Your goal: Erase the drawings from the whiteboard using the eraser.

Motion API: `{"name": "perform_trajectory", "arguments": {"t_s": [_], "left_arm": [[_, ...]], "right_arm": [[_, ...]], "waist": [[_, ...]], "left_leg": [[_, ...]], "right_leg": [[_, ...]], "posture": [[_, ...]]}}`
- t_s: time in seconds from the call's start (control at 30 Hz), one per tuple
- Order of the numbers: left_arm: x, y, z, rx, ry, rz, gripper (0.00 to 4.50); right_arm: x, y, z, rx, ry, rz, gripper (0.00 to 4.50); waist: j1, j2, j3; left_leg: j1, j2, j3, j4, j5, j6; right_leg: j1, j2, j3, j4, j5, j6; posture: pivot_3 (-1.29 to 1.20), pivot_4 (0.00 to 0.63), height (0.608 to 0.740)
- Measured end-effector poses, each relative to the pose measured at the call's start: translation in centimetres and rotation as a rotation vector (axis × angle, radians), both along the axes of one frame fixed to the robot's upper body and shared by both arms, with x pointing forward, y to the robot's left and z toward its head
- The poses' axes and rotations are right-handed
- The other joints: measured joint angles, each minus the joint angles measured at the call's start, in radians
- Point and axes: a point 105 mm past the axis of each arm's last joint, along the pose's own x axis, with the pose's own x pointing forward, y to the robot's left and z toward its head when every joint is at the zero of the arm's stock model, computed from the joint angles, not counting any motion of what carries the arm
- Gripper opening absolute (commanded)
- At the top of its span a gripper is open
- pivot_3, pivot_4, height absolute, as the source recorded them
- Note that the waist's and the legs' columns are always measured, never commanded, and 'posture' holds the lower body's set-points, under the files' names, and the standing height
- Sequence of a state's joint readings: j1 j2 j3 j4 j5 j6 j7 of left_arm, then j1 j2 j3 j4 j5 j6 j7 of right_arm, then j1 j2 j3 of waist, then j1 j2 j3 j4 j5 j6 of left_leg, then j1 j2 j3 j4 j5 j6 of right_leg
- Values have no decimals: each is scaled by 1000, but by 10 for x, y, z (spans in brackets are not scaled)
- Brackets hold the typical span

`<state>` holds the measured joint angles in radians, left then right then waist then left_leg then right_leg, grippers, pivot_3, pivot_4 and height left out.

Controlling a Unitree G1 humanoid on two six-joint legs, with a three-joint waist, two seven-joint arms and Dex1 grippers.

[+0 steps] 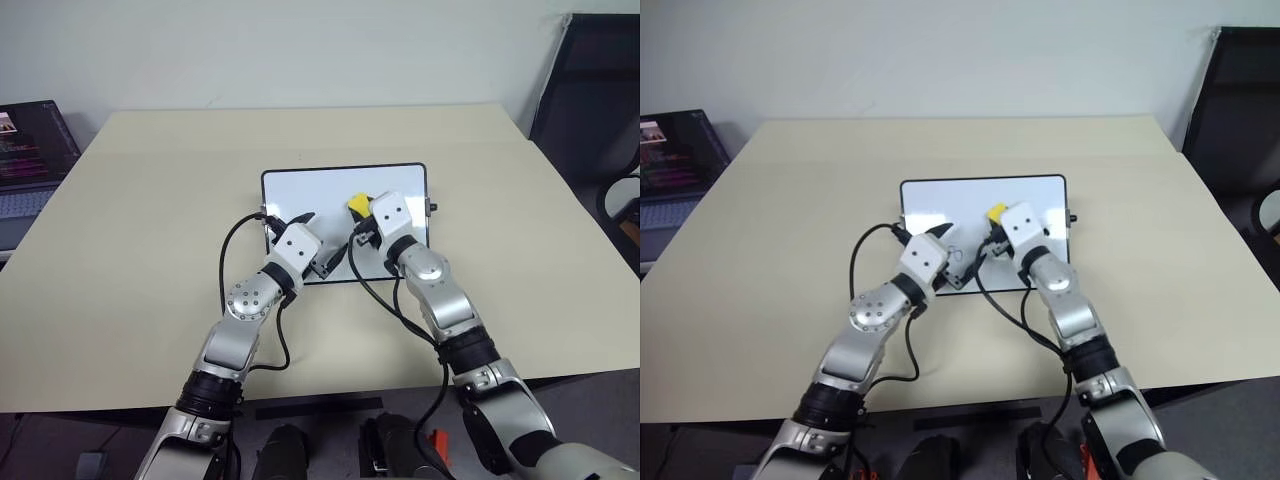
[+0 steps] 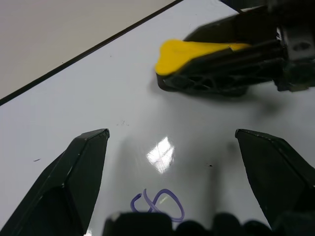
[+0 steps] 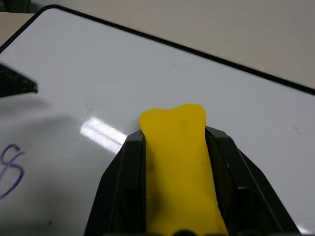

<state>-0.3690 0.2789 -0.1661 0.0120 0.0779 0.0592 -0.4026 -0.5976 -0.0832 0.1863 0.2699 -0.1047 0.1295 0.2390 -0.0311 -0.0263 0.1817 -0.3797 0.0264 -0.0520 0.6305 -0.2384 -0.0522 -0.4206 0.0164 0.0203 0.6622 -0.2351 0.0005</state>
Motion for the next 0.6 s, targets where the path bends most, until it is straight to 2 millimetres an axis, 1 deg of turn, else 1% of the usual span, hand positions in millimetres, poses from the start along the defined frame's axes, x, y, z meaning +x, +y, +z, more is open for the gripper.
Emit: {"name": "perform_trajectory", "arguments": {"t_s": [0.13, 0.33, 0.6], "left_arm": [[-3, 1, -1, -4, 5, 5, 4500], [-13, 5, -9, -12, 44, 34, 4500], [-23, 27, -28, 50, 99, 207, 4500]], "right_arm": [[-9, -11, -10, -20, 23, -8, 1280], [-16, -20, -11, -6, 28, -25, 1280], [-17, -42, -8, 15, 32, -74, 1280]], "waist": [[0, 0, 0], [0, 0, 0], [0, 0, 0]], "left_leg": [[1, 0, 0, 1, 0, 0], [0, 0, 0, 0, 0, 0], [-1, 0, 0, 0, 0, 0]], "right_leg": [[1, 0, 0, 1, 0, 0], [0, 0, 0, 0, 0, 0], [0, 0, 0, -1, 0, 0]], "posture": [[0, 150, 740], [0, 150, 740], [0, 150, 740]]}}
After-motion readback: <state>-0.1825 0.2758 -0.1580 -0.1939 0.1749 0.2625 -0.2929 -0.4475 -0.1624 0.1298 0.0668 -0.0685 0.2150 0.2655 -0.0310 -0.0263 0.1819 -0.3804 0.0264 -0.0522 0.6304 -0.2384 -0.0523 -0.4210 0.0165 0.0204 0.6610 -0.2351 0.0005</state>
